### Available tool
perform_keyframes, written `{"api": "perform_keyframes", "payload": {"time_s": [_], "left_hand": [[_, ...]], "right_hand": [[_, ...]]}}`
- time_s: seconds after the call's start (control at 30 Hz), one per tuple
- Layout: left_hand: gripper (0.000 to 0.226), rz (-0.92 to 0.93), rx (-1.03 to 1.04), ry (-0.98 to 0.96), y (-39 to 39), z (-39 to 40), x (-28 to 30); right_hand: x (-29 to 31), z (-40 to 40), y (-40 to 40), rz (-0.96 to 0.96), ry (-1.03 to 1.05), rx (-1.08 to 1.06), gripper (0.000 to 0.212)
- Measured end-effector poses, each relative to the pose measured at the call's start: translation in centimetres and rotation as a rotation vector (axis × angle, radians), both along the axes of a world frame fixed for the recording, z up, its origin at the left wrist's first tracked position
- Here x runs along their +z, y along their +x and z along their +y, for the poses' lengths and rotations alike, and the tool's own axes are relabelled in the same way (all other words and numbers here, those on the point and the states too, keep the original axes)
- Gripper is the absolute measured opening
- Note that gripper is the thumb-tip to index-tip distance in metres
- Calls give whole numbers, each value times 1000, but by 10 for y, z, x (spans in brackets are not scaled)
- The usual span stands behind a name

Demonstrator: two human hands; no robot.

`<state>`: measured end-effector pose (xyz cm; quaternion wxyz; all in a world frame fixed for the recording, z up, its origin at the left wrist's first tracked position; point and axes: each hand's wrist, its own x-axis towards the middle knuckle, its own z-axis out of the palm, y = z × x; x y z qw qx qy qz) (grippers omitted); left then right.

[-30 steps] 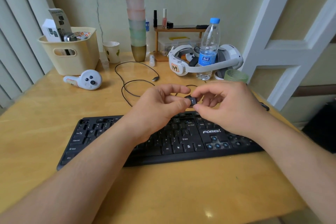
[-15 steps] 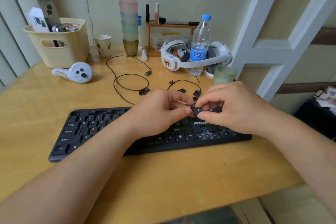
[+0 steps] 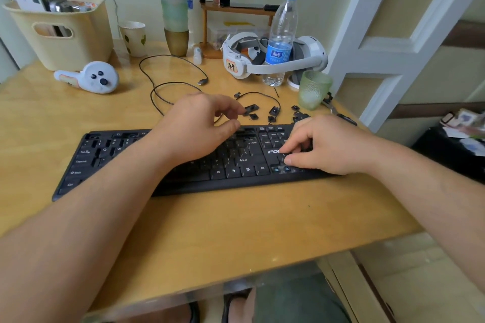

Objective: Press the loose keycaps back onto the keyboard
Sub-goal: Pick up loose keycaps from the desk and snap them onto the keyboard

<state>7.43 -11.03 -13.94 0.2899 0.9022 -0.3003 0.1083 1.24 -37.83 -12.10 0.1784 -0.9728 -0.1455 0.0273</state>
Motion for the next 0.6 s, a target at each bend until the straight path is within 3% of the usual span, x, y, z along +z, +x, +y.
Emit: {"api": "perform_keyframes", "payload": {"time_s": [0.27,0.6], "left_hand": [[24,-2,-5,-8,3,1,-2],[24,-18,-15,-3,3,1,-2]], "right_hand": [[-2,-2,0,34,61,-70,8],[5,5,2,-4,-86,-22,12]]}}
